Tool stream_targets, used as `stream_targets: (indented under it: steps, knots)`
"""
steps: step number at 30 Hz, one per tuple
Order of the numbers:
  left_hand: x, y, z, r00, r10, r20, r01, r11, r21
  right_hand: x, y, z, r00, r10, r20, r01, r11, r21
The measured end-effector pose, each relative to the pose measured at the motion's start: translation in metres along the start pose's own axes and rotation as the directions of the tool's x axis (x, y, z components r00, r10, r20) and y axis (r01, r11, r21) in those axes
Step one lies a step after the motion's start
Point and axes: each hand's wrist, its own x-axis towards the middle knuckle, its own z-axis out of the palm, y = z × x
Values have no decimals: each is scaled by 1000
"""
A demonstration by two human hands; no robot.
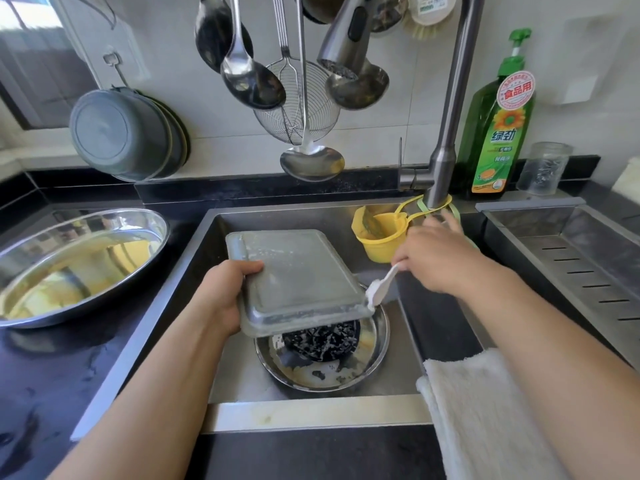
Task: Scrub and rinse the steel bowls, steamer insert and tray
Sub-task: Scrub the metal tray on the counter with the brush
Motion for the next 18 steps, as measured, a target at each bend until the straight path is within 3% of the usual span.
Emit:
stream_targets:
  steps: [5,11,18]
  knots:
    - [-24,0,10,994,85,-62,-99,954,-283,0,0,-24,986,89,-143,-80,994,71]
    - [-103,-12,1,987,159,-13,-141,833,-535,-29,-34,-88,991,-46,-126,82,951,299]
    - [-187,-58,-33,964,229,-132,-259,711,-654,-168,-101,-82,969,-169,-183,249,655,713]
